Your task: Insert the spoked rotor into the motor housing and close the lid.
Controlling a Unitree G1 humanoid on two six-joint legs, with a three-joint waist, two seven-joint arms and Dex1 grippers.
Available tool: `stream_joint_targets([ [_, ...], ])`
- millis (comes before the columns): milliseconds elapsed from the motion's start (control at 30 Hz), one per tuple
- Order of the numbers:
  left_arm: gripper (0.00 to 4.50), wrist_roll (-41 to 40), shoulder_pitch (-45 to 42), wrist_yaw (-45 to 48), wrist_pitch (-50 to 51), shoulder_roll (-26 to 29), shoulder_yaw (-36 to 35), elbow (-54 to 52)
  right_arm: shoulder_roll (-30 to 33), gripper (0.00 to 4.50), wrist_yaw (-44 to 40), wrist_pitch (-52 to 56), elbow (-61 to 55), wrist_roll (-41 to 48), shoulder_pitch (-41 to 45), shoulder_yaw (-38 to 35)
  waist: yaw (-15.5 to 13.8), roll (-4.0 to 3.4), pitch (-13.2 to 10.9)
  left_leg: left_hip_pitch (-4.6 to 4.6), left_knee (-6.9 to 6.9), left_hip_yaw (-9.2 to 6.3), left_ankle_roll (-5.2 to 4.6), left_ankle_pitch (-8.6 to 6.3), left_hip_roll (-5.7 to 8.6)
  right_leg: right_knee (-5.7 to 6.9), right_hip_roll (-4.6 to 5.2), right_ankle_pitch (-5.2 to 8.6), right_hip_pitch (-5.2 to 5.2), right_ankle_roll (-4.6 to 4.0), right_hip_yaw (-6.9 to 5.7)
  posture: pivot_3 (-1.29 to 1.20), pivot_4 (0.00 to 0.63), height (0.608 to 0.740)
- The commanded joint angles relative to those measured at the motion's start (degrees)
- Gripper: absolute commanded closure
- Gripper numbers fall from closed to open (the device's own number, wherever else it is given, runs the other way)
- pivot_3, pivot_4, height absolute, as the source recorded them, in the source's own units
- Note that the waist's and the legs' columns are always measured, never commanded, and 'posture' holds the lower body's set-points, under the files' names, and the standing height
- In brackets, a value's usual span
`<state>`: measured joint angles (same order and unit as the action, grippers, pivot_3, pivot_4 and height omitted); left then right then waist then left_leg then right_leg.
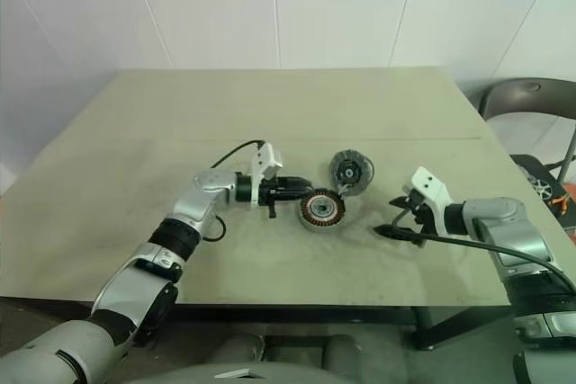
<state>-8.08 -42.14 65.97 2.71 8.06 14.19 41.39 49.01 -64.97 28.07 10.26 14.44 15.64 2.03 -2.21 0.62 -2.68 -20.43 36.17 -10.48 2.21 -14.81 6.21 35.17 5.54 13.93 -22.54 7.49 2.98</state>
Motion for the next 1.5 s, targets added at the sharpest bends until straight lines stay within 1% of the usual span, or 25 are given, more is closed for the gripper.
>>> stream_joint_targets([
  [33,3.82,2.16,-2.63,1.82,-3.56,-1.08,1.74,1.98,-0.45,0.00,0.70,-0.35,-1.99,-0.04,0.11,-0.31,-0.01,0.01,0.00,0.00,0.00,0.00,0.00,0.00,0.00,0.00,0.00,0.00,0.00,0.01,0.00,0.00,0.000,0.740],
  [167,3.82,2.39,-2.43,4.65,-4.22,-2.55,2.62,2.62,-1.67,0.00,2.06,-0.08,-2.10,-0.19,0.09,-0.37,0.01,0.01,-0.01,0.00,0.00,-0.01,0.00,0.00,-0.02,0.01,0.00,0.06,0.00,0.13,0.00,0.00,0.000,0.740],
  [400,3.82,4.58,-2.54,2.65,-6.92,-4.03,2.90,4.07,-2.78,0.00,2.58,0.47,-3.22,0.14,0.02,-0.41,0.01,0.01,-0.01,0.02,0.01,-0.02,0.00,0.00,-0.02,0.02,0.00,0.06,0.01,0.19,0.01,0.00,0.000,0.740],
  [700,3.82,7.55,-2.88,-1.98,-10.13,-2.99,2.50,6.00,-3.16,0.00,2.72,0.25,-2.68,-0.07,0.58,-0.16,-0.01,0.01,-0.01,0.02,0.01,-0.03,0.00,0.00,-0.02,0.03,0.00,0.06,0.01,0.21,0.01,0.00,0.000,0.740],
  [933,3.82,8.22,-2.47,-2.77,-11.23,-3.13,2.72,6.43,-3.71,0.00,2.82,0.28,-2.78,-0.03,0.77,0.01,-0.01,0.00,-0.01,0.02,0.02,-0.03,0.00,0.00,-0.02,0.03,0.00,0.05,0.01,0.21,0.01,0.00,0.000,0.740],
  [1100,3.82,8.15,-3.28,-6.34,-13.24,-4.38,1.49,8.08,-4.04,0.00,2.99,0.40,-3.06,0.04,0.59,-0.10,-0.05,0.01,-0.01,0.02,0.03,-0.03,0.00,0.00,-0.02,0.03,0.00,0.05,0.02,0.21,0.01,0.00,0.000,0.740],
  [1267,3.82,8.46,-3.15,-7.43,-14.35,-5.22,1.84,8.96,-4.29,0.00,3.25,0.61,-3.56,0.21,0.22,-0.27,0.00,0.00,0.00,0.03,0.03,-0.04,0.00,0.00,-0.02,0.03,0.00,0.03,0.02,0.23,0.01,0.00,0.000,0.740],
  [1500,3.82,8.58,-1.89,-6.29,-14.01,-5.55,2.55,8.46,-4.58,0.00,3.60,0.89,-4.11,0.37,-0.21,-0.39,-0.01,0.00,0.00,0.02,0.03,-0.03,0.00,0.00,-0.01,0.03,0.00,0.02,0.02,0.25,0.01,0.00,0.000,0.740],
])
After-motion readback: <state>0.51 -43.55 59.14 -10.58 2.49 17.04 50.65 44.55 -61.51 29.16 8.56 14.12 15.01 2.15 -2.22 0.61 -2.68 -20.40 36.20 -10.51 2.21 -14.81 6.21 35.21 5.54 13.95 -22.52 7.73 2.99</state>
